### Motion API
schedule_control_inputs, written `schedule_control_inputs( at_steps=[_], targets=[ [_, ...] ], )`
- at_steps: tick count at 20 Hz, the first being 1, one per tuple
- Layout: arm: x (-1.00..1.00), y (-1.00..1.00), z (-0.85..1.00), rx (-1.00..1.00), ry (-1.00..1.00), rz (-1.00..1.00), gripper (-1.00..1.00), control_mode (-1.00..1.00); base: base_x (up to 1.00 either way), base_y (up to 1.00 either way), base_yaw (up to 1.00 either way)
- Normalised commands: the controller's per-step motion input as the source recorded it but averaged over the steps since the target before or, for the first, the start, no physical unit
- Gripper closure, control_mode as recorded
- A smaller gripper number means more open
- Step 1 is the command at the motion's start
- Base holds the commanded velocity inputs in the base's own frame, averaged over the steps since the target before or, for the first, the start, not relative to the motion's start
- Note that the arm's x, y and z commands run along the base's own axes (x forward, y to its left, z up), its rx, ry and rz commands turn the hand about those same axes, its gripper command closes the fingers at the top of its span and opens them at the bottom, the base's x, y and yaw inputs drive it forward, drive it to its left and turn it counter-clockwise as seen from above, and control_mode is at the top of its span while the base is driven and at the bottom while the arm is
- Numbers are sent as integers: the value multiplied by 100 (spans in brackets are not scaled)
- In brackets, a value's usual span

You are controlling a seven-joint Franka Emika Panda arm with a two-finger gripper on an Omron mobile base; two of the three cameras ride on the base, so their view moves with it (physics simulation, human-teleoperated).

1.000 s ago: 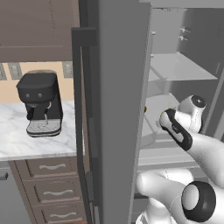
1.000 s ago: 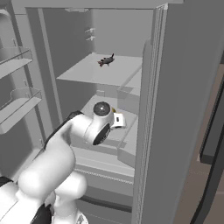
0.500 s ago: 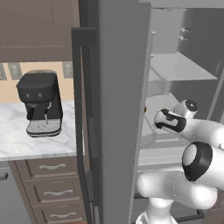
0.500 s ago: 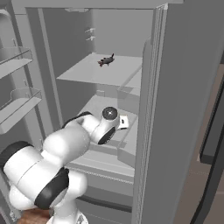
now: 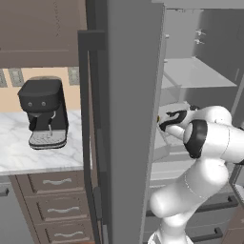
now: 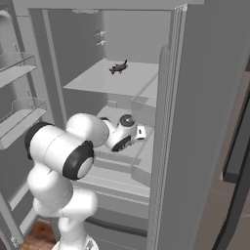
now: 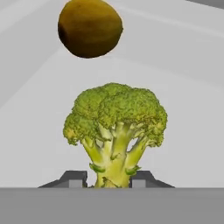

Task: Transport the fish and broccoli to the fridge. Place the fish on the rack containing meat and place the broccoli on the rack containing the vegetable, ensuring meats and vegetables are on different racks.

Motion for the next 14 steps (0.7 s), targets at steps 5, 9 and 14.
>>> schedule_control_inputs(
  at_steps=[5, 9, 14],
  targets=[
    [35, 0, -26, 0, 0, 3, 100, -100, 0, 0, 0],
    [19, 0, -38, 0, 0, 3, -100, -100, 0, 0, 0],
    [-1, 0, -8, 0, 0, 0, -100, -100, 0, 0, 0]
  ],
)
